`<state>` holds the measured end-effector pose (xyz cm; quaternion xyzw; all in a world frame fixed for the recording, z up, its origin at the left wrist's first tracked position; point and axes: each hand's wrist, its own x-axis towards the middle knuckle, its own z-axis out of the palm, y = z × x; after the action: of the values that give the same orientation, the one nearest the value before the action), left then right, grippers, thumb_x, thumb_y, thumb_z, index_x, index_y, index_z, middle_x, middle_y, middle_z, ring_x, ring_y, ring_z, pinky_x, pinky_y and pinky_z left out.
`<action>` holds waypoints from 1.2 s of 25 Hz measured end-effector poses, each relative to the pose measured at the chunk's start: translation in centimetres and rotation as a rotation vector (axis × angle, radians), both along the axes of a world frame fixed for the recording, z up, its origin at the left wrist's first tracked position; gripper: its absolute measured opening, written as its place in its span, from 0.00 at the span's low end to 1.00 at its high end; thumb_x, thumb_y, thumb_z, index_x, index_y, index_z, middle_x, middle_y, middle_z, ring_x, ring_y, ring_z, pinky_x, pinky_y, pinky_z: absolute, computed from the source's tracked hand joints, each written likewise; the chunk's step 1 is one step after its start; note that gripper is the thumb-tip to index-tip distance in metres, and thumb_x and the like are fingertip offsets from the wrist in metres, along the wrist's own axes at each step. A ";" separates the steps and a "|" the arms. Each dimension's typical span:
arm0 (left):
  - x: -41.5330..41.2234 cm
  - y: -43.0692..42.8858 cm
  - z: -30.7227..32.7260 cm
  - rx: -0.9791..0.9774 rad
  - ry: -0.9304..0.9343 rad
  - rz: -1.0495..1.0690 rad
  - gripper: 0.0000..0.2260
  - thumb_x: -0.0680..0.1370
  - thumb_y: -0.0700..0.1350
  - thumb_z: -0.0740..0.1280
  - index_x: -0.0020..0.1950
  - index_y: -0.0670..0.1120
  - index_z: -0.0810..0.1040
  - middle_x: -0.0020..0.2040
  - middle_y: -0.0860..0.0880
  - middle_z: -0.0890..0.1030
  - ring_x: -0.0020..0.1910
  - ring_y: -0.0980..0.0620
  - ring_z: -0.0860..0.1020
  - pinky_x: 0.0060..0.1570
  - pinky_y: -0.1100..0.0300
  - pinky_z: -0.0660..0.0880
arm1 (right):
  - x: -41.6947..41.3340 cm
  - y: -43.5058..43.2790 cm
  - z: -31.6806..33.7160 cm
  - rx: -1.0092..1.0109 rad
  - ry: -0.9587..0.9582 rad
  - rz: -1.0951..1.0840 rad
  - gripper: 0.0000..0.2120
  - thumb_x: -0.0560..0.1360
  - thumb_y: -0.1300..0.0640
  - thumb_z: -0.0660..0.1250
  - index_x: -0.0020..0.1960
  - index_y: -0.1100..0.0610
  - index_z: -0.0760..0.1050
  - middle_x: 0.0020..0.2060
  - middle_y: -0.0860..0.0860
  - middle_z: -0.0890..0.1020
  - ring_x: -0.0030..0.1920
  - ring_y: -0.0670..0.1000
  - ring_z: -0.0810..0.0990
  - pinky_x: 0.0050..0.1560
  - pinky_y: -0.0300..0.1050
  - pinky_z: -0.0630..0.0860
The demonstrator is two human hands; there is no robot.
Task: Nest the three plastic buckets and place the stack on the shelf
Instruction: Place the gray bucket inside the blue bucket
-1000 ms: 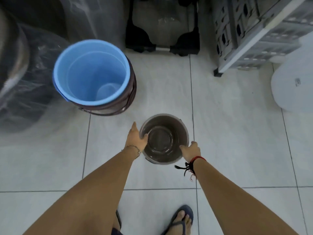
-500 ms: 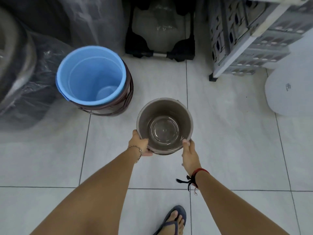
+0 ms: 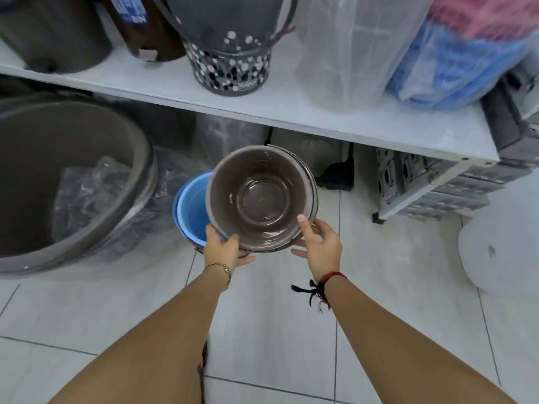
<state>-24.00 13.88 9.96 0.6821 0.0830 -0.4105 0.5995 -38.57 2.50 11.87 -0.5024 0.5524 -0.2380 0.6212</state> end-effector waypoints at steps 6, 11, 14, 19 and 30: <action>9.6 2.6 -5.6 0.187 -0.039 0.039 0.19 0.78 0.36 0.60 0.66 0.51 0.64 0.59 0.40 0.77 0.41 0.35 0.82 0.29 0.53 0.82 | 10.8 1.5 -5.3 -0.017 0.132 0.109 0.09 0.75 0.64 0.72 0.52 0.55 0.76 0.43 0.48 0.82 0.32 0.46 0.86 0.28 0.37 0.81; 14.2 2.3 -10.9 0.350 -0.001 -0.175 0.27 0.78 0.44 0.65 0.75 0.54 0.61 0.58 0.38 0.78 0.44 0.35 0.83 0.45 0.42 0.82 | 14.7 0.9 -11.4 0.063 0.301 0.059 0.11 0.74 0.64 0.73 0.53 0.56 0.75 0.50 0.55 0.81 0.44 0.60 0.84 0.28 0.41 0.83; 15.5 1.6 -13.1 0.622 -0.266 -0.384 0.42 0.72 0.48 0.72 0.80 0.57 0.50 0.67 0.38 0.67 0.58 0.33 0.77 0.56 0.43 0.79 | 15.1 1.4 -13.6 0.054 0.427 0.029 0.14 0.72 0.60 0.75 0.54 0.54 0.74 0.50 0.58 0.84 0.44 0.60 0.85 0.41 0.55 0.86; 18.8 0.7 -16.6 0.655 -0.065 -0.197 0.51 0.68 0.48 0.77 0.80 0.44 0.46 0.74 0.36 0.64 0.69 0.36 0.70 0.67 0.46 0.70 | 17.1 4.7 -16.1 0.116 0.563 -0.085 0.53 0.62 0.38 0.79 0.78 0.51 0.55 0.72 0.58 0.67 0.66 0.60 0.75 0.66 0.59 0.75; 23.5 1.8 -19.1 0.404 0.003 -0.222 0.21 0.72 0.37 0.74 0.62 0.43 0.73 0.55 0.40 0.81 0.49 0.40 0.82 0.44 0.49 0.81 | 19.5 10.2 -20.1 0.877 -0.109 -0.558 0.28 0.66 0.55 0.79 0.62 0.63 0.76 0.51 0.61 0.81 0.46 0.62 0.84 0.48 0.57 0.84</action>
<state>-0.54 15.65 -9.11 0.7925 0.0887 -0.4502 0.4019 -19.11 12.72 -8.24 -0.0158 0.6799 -0.1664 0.7140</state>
